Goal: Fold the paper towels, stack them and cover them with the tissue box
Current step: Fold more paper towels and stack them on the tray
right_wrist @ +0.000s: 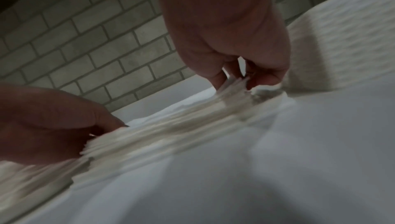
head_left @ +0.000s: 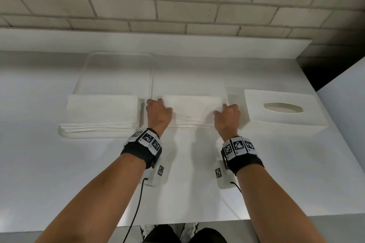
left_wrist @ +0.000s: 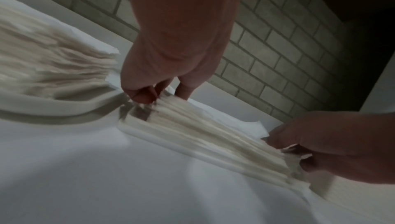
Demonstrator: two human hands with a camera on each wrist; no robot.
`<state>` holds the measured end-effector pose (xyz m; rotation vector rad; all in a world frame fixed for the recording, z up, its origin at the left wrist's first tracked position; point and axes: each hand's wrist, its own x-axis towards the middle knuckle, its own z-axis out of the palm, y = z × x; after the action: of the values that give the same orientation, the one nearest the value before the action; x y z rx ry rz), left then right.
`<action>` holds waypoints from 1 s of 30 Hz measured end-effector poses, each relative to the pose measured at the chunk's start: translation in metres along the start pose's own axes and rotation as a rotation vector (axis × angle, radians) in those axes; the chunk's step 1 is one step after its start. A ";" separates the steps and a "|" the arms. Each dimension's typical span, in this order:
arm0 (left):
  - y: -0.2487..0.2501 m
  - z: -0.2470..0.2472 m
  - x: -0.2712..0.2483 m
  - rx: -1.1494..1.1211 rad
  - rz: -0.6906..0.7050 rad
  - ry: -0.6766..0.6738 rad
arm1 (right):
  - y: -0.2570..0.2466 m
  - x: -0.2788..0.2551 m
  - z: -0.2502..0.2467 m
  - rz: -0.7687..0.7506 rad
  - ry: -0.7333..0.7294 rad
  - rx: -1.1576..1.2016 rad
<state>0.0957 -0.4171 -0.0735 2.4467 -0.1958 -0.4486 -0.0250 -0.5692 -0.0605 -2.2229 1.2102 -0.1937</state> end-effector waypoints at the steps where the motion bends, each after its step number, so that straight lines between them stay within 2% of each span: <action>1: 0.002 -0.003 -0.002 0.003 0.004 0.008 | -0.003 -0.002 -0.004 -0.007 0.024 -0.064; 3: 0.004 -0.016 -0.006 -0.061 0.003 0.042 | -0.017 -0.010 -0.012 -0.048 0.105 -0.087; 6: -0.001 -0.051 -0.006 -0.258 0.041 0.148 | -0.052 -0.025 -0.018 -0.174 0.171 0.084; 9: -0.025 -0.101 0.001 -0.330 0.062 0.284 | -0.104 -0.040 -0.001 -0.260 0.034 0.199; 13: -0.087 -0.166 0.017 -0.283 -0.113 0.400 | -0.165 -0.070 0.040 -0.269 -0.274 0.157; 15: -0.119 -0.187 0.022 -0.226 -0.255 0.394 | -0.183 -0.083 0.061 -0.239 -0.377 0.093; 18: -0.148 -0.203 0.023 -0.101 -0.398 0.314 | -0.197 -0.091 0.083 -0.173 -0.441 0.004; 21: -0.155 -0.209 0.026 -0.127 -0.448 0.184 | -0.203 -0.093 0.093 -0.124 -0.447 -0.034; 27: -0.157 -0.215 0.037 -0.204 -0.457 0.208 | -0.205 -0.098 0.105 -0.072 -0.398 -0.043; 30: -0.157 -0.214 0.038 -0.277 -0.482 0.162 | -0.205 -0.097 0.106 -0.057 -0.396 -0.022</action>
<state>0.2140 -0.1821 -0.0221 2.2275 0.5019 -0.4433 0.1082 -0.3615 -0.0172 -2.1810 0.9362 0.2300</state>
